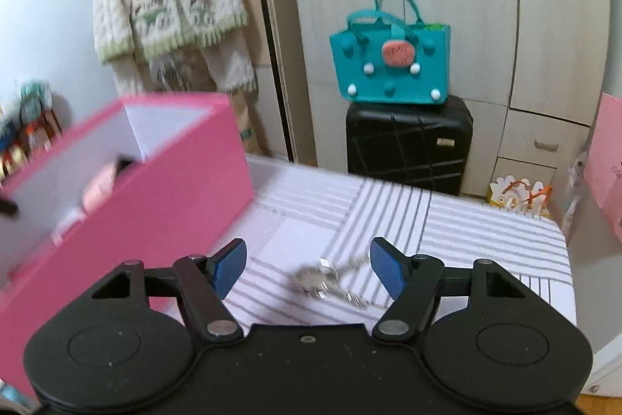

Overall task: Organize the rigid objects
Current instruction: 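Return the right gripper to the table and grasp the remaining keys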

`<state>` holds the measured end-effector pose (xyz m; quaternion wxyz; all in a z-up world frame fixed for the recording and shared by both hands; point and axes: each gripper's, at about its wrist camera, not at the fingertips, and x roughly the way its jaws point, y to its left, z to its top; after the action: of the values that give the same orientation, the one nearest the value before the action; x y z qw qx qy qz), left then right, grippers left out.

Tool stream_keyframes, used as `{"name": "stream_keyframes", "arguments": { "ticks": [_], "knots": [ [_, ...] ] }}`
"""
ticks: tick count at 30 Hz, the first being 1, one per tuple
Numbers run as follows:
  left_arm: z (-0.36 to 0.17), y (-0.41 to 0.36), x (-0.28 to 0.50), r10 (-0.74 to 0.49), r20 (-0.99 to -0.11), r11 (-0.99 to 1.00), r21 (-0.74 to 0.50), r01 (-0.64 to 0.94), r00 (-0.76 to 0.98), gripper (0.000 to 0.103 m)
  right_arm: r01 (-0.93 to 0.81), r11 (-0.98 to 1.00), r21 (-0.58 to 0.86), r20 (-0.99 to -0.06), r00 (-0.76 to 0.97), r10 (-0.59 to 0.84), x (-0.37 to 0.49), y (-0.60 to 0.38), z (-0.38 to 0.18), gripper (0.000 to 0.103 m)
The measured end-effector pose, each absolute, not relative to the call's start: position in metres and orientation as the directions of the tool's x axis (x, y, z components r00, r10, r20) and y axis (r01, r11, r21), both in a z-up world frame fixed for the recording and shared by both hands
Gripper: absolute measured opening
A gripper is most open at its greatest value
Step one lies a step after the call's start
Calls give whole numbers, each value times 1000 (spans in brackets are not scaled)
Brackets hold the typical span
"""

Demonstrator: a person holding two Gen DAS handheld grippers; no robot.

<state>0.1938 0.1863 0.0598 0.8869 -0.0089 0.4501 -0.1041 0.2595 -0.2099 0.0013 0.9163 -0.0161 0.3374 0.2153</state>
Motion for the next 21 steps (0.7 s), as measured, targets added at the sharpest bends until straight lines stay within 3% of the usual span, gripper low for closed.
{"name": "stream_keyframes", "arguments": {
  "ticks": [4, 14, 15, 17, 21],
  "knots": [
    [60, 184, 196, -185, -801, 980, -105, 171, 570, 12, -441, 891, 106, -647, 650, 398, 266, -208, -19, 65],
    [61, 183, 196, -174, -804, 983, -103, 155, 569, 12, -447, 894, 39, -666, 655, 357, 280, -198, -39, 63],
    [61, 183, 196, -173, -804, 983, -102, 155, 569, 12, -447, 893, 42, -667, 653, 358, 282, -198, -39, 61],
    [61, 183, 196, -173, -803, 983, -102, 154, 570, 12, -449, 892, 46, -665, 652, 363, 281, -198, -37, 38],
    [61, 183, 196, -174, -803, 983, -103, 154, 570, 12, -425, 904, 41, -666, 663, 341, 278, -195, -35, 36]
  ]
}}
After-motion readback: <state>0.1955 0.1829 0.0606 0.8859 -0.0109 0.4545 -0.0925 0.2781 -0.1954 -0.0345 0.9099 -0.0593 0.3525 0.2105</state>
